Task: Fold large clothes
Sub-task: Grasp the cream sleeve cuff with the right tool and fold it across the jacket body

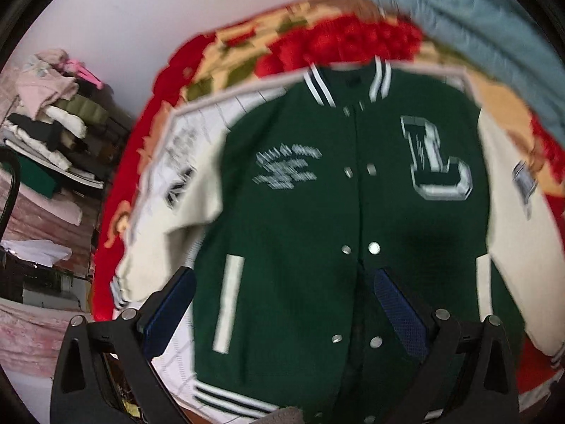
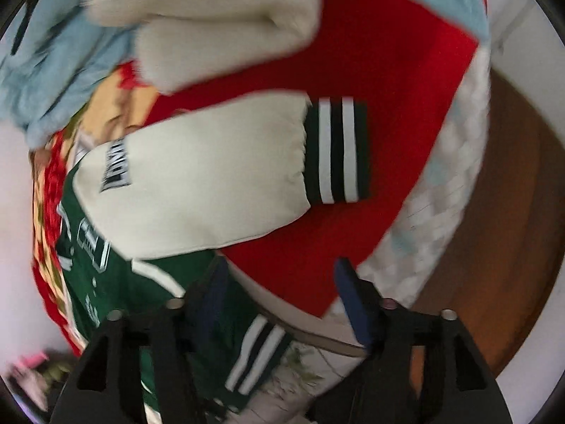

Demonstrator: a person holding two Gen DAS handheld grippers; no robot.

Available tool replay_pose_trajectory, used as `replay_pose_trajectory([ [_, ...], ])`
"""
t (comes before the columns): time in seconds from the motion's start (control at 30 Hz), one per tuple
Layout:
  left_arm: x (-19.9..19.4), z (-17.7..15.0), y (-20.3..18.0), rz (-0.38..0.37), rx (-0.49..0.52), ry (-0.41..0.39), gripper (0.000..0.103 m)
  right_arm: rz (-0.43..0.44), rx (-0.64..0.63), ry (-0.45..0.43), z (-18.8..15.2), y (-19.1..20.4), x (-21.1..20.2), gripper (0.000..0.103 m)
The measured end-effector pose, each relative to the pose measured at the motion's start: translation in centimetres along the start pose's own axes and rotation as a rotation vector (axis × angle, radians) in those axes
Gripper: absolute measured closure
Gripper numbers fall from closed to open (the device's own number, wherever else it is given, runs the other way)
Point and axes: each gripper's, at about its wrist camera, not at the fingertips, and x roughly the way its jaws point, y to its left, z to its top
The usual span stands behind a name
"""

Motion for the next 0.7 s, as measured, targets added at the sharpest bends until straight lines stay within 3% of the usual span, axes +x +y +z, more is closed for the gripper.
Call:
replay_pose_trajectory([
  [0.13, 4.2, 0.4, -3.2, -0.018, 0.022, 0.029, 0.000, 0.062, 0.095, 0.048, 1.4, -0.7, 6.7, 0.037],
  [0.3, 7.7, 1.7, -6.3, -0.050, 0.040, 0.029, 0.000, 0.172, 0.250, -0.095, 3.0, -0.2, 9.3, 0.038],
  [0.4, 9.0, 2.6, -7.1, -0.059, 0.044, 0.012, 0.000, 0.187, 0.291, -0.191, 3.3, 1.0, 9.7, 0.087],
  [0.53, 10.5, 4.1, -6.9, -0.052, 0.038, 0.004, 0.000, 0.213, 0.215, -0.286, 3.1, 5.6, 7.5, 0.095],
  [0.7, 11.5, 6.0, -3.9, -0.052, -0.012, 0.009, 0.000, 0.283, 0.005, -0.371, 1.9, 16.7, 1.5, 0.096],
])
